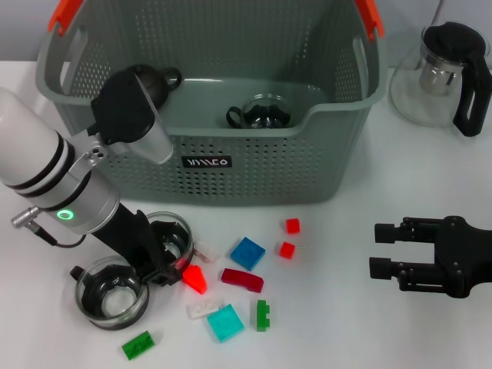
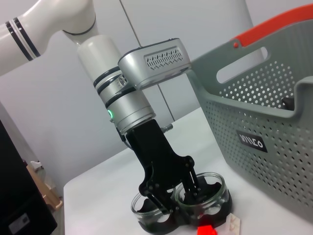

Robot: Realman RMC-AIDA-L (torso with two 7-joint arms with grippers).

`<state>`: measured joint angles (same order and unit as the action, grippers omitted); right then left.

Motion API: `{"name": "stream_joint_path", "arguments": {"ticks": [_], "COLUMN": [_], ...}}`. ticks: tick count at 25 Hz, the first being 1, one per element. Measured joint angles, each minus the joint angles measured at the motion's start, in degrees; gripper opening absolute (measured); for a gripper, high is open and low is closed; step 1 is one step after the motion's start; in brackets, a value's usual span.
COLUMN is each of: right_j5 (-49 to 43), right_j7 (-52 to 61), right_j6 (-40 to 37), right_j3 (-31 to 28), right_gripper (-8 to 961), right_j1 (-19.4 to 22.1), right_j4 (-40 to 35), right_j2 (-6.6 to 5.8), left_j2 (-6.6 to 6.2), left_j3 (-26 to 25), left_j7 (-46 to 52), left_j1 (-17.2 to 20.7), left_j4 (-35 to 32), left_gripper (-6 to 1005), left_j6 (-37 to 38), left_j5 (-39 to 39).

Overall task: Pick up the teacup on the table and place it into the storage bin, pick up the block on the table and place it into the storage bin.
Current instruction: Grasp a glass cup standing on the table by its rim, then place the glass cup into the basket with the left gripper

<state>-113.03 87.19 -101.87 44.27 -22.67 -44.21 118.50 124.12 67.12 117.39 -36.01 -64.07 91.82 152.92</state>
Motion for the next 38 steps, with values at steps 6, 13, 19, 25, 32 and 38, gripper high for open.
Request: {"name": "stream_joint_path", "arguments": {"ticks": [6,13,19,25,32,38], "right_j5": [0.0,0.0,0.0,0.0,0.0,0.0], "right_j7": [0.0,0.0,0.0,0.1,0.1,0.2], "right_j6": [0.0,0.0,0.0,-0.3,-0.1,-0.4], "right_j3": [-0.5,-0.8,-1.3,-1.3,-1.3,-1.3], "right_gripper": [699,699,700,699,700,701], "right_j1": [-0.1,-0.2,-0.6,-0.7,-0.7,-0.7], "right_j4": [0.2,0.3,0.3,0.3,0.4,0.4], "right_j2": [-0.11,-0.15,-0.33,-0.38,-0.37,-0.38], "left_j2": [0.0,-0.01,-0.49,-4.48,-13.74,-14.04], "left_j3": [-0.1,-0.3,-4.0,-18.8,-24.6,-27.1], "left_j7": [-0.1,-0.4,-2.3,-10.3,-18.1,-17.8], "left_j1": [0.0,0.0,0.3,-3.1,-5.2,-5.8], "left_j4": [-1.1,-2.2,-5.2,0.1,23.4,28.1], "left_gripper": [328,42,41,41,50,66], "left_j6": [-0.3,-0.5,2.9,19.1,26.1,25.0], "left_j5": [-0.3,-0.5,-2.7,-11.6,-36.7,-54.7]}}
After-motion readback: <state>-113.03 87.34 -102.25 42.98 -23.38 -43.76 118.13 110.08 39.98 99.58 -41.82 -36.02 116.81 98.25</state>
